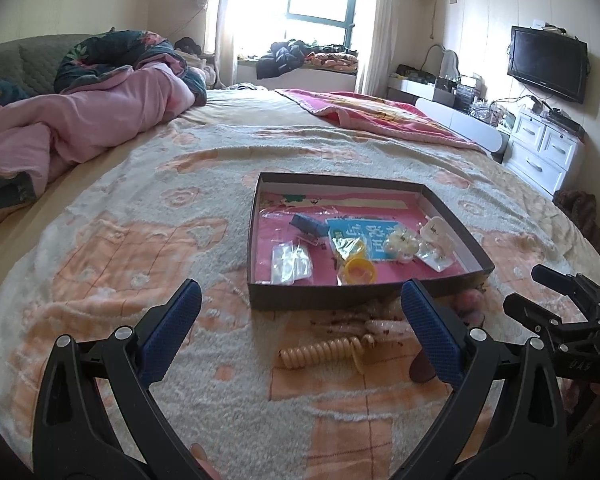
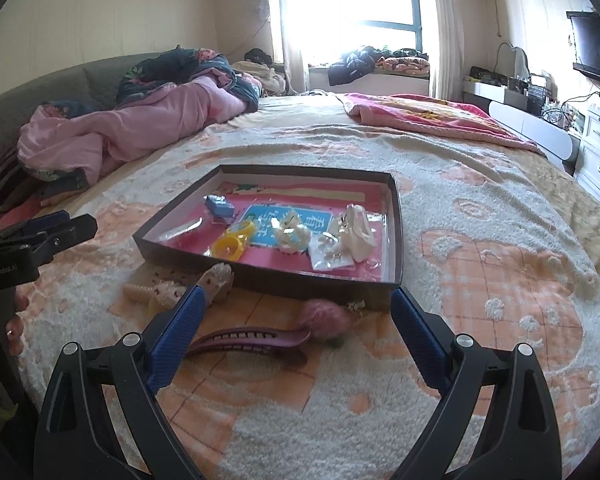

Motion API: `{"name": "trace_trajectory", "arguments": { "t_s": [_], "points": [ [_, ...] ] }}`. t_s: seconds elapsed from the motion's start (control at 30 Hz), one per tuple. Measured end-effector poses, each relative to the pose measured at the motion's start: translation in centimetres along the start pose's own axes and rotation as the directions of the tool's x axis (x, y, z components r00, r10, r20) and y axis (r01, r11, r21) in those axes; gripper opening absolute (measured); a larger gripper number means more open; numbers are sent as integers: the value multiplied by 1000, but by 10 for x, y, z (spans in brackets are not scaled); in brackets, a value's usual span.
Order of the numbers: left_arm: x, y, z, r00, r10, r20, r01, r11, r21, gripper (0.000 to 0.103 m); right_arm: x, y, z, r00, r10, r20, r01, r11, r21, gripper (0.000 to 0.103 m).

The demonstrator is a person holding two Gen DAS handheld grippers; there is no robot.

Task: Organize jewelry
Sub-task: 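Withdraw both open tools from the tray toward the remaining items, then grasp the dark hair clip with the right tool while the left tool grasps the coiled hair tie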

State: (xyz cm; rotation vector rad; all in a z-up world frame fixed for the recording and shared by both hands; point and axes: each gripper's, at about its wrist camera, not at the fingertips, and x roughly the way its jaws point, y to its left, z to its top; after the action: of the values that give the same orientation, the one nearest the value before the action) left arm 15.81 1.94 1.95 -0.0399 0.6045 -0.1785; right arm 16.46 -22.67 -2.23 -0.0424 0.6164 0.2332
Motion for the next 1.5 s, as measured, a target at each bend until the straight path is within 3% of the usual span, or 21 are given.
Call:
{"name": "trace_trajectory", "arguments": {
  "t_s": [0.47,0.7,1.03,1.17,1.43,1.5],
  "points": [
    [-3,0,-31,999,18,-49,-17,1000,23,92,3,10,-28,997,-28,-66,28,1000,6,91],
    [13,-4,-46,996,26,-90,-20,998,59,92,11,12,-40,993,-32,-112,35,999,21,91],
    [42,-5,-55,987,8,-158,4,997,75,92,22,7,-39,989,51,-137,-32,990,134,90],
    [54,-5,-51,985,-5,-174,19,996,82,92,29,5,-35,984,91,-150,-61,979,196,82],
    [74,-8,-48,969,-46,-244,75,991,108,92,47,0,-28,970,159,-183,-96,946,309,53],
    [77,-10,-48,966,-48,-255,81,989,122,91,51,-2,-29,964,178,-199,-101,933,344,50]
  ]
}}
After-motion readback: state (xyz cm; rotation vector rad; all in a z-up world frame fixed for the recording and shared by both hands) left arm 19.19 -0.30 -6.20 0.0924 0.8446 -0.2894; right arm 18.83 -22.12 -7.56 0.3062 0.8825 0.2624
